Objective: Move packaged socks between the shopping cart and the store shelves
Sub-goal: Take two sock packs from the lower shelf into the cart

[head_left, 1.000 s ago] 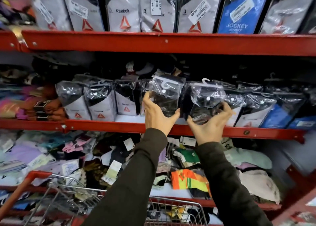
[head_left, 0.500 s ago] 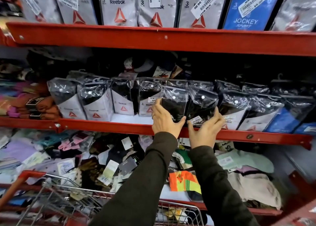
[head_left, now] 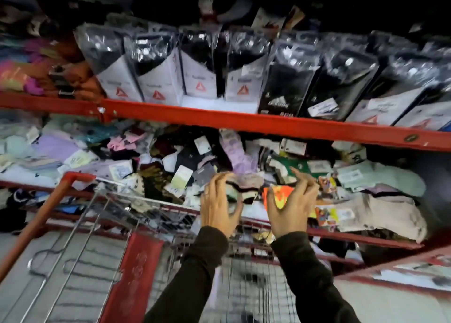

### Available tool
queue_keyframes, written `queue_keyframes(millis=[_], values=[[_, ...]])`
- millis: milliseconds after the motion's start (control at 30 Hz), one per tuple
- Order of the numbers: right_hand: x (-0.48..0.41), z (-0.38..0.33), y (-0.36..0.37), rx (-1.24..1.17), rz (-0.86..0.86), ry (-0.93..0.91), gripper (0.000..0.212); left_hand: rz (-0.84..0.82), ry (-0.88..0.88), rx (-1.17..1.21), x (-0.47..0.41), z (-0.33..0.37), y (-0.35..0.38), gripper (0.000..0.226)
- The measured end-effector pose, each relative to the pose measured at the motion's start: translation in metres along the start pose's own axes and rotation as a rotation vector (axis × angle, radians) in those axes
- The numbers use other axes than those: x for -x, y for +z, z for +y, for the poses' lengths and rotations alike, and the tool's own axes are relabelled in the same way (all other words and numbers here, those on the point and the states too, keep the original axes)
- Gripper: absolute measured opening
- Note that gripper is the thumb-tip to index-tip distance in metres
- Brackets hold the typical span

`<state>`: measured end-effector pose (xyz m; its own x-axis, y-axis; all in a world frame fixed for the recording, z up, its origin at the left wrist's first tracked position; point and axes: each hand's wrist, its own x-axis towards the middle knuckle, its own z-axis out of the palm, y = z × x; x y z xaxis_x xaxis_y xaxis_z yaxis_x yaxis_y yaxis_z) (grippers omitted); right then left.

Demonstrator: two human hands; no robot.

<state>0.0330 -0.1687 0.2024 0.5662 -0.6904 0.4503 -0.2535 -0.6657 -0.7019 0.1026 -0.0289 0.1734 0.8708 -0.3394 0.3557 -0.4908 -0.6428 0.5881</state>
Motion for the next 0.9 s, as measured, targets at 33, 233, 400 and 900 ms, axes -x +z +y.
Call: queue_keyframes(millis=[33,233,400,900], values=[[0.019,0.006,0.009,0.022,-0.056,0.005,0.052,-0.063,-0.073,-0.023,0.018,-0.022,0.002,0.060],[0.133,0.038,0.081,0.277,-0.716,0.257,0.075,-0.324,-0.614,-0.032,0.114,-0.156,0.008,0.081],[0.210,0.065,0.142,0.503,-1.083,0.441,0.095,-0.489,-1.012,0.014,0.156,-0.228,0.026,0.091],[0.292,0.104,0.241,0.694,-1.090,0.642,0.129,-0.816,-1.008,-0.105,0.189,-0.304,0.096,0.078]])
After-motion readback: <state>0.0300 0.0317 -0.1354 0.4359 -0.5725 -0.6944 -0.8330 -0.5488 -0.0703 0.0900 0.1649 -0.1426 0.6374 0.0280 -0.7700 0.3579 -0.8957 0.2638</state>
